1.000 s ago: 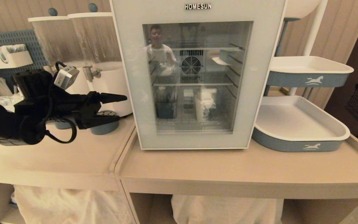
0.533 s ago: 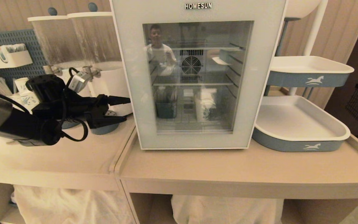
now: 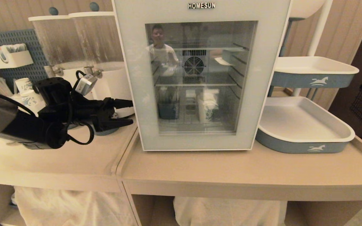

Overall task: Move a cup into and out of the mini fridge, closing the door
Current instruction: Open the freezer door

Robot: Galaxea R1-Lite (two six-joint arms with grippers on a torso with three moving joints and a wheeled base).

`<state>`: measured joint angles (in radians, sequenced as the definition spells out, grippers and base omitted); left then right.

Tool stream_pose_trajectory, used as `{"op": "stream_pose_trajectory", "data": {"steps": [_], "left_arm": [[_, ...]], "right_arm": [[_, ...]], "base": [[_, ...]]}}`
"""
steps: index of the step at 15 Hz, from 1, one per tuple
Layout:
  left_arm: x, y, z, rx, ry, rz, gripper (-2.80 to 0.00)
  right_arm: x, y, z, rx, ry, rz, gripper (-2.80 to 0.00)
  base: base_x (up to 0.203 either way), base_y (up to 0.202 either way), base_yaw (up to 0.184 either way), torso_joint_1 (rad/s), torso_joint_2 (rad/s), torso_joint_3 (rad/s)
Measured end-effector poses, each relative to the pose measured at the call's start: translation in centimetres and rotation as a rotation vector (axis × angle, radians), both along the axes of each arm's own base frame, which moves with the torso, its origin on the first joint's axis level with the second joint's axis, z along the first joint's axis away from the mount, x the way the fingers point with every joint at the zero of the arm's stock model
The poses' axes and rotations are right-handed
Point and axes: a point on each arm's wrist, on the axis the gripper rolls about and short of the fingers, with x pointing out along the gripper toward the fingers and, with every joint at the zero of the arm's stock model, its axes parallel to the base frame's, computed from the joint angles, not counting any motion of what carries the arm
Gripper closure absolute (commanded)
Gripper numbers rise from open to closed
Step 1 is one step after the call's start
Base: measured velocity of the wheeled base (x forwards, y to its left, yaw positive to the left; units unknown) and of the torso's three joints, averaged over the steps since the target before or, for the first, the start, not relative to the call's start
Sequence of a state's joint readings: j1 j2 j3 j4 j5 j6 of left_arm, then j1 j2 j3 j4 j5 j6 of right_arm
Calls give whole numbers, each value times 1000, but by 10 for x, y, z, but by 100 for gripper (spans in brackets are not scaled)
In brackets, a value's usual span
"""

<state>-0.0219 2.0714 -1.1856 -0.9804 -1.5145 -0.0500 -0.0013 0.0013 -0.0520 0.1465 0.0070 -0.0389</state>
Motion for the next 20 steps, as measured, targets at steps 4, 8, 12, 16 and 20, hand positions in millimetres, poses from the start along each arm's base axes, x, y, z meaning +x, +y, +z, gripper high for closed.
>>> {"op": "stream_pose_trajectory", "data": {"steps": [4, 8, 12, 16, 20], "left_arm": [[-16, 0, 5, 1, 37, -15, -280], [-39, -1, 14, 1, 9, -13, -280], [-65, -4, 15, 2, -5, -24, -280], [-97, -21, 15, 3, 8, -80, -280], [-137, -42, 21, 3, -1, -189, -280]], "right_arm": [[0, 0, 0, 0, 1, 0, 0], [0, 0, 0, 0, 3, -1, 0], [0, 0, 0, 0, 5, -1, 0], [0, 0, 0, 0, 4, 0, 0], [0, 0, 0, 0, -2, 0, 0]], "base": [[0, 0, 0, 0, 0, 0], [0, 0, 0, 0, 0, 0], [0, 0, 0, 0, 0, 0], [0, 0, 0, 0, 0, 0], [0, 0, 0, 0, 0, 0]]}}
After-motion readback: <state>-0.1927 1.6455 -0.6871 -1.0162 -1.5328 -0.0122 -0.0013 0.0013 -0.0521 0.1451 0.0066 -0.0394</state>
